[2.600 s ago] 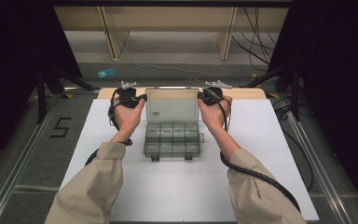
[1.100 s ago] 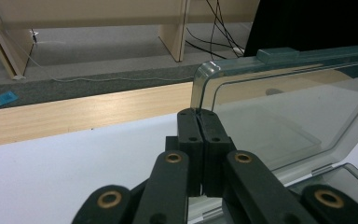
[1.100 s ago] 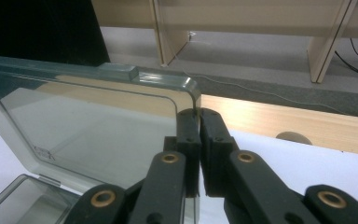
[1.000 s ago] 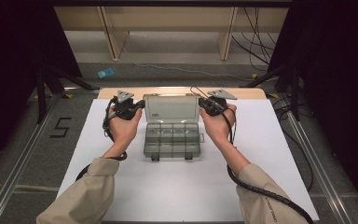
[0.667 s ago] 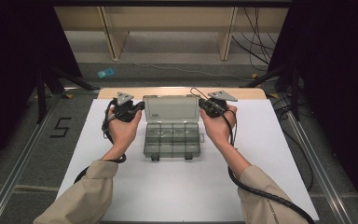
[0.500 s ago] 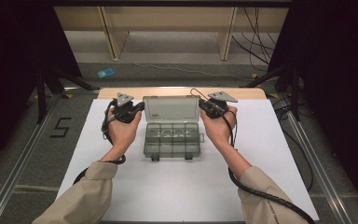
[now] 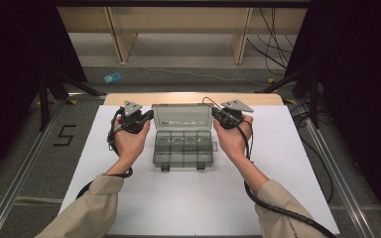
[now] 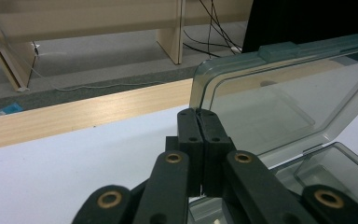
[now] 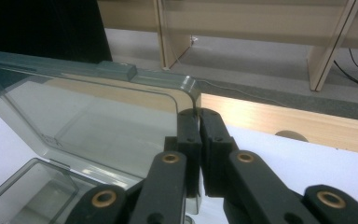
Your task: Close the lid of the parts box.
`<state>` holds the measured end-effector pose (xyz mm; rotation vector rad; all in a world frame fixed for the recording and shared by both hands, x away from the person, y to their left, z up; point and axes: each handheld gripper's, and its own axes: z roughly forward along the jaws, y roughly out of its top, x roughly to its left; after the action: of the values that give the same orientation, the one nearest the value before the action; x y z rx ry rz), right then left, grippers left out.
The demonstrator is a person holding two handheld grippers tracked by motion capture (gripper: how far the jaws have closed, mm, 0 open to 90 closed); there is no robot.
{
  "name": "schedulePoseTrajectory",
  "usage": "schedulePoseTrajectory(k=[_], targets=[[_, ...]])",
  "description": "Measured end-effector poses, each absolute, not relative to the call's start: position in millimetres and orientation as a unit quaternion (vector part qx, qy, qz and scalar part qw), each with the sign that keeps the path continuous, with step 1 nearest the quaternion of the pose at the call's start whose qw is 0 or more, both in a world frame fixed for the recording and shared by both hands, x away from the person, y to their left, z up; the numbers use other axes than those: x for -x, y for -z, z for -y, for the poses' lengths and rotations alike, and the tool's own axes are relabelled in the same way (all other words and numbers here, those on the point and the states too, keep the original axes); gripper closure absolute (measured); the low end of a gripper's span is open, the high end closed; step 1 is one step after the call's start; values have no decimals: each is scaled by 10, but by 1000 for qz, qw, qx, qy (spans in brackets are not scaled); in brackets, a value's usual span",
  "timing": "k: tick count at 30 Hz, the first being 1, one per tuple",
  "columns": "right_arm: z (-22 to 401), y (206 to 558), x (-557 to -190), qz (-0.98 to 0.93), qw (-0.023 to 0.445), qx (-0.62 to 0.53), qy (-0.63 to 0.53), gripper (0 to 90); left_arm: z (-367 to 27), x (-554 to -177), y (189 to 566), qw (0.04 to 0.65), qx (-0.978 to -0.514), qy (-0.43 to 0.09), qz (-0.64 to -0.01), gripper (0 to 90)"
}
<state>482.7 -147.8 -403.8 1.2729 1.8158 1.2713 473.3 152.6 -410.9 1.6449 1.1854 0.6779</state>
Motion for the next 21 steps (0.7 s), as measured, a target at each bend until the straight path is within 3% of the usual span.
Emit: schedulePoseTrajectory(k=[21], targets=[[1503,4076,-4677,-683,294,-463,-482,884,-1541,-4595,4144,481,-684,-289,-466,888]])
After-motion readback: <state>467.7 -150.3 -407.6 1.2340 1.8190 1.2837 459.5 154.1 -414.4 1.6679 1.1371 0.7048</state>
